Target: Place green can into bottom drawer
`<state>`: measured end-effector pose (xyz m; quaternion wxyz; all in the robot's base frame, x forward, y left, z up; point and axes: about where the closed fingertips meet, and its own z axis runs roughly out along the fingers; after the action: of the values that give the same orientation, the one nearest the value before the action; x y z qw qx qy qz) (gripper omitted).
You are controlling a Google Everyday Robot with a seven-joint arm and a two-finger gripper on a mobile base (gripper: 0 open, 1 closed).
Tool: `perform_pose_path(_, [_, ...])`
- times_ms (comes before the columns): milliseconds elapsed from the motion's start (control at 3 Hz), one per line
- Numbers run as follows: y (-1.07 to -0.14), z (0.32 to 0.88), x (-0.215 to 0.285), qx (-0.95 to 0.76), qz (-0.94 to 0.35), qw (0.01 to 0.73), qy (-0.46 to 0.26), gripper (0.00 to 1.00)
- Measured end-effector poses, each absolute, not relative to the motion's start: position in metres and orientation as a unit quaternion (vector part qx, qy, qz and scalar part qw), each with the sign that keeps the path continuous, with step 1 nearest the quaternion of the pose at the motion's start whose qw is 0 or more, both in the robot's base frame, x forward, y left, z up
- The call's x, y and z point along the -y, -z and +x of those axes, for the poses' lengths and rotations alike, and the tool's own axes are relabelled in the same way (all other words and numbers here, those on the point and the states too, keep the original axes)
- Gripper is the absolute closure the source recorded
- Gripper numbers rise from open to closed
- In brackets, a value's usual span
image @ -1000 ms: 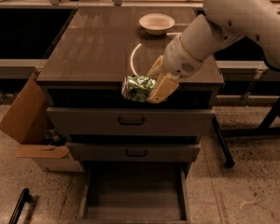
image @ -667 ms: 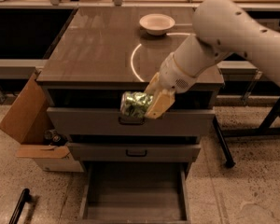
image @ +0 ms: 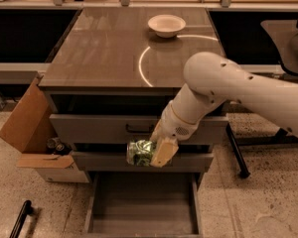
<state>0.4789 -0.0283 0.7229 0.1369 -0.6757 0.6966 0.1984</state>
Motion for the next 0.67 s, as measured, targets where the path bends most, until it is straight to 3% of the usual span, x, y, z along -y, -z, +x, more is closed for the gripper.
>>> perform_pose_path(667, [-0.637,0.415,0.008,-0.706,-0.662,0.074,-0.24,1.0])
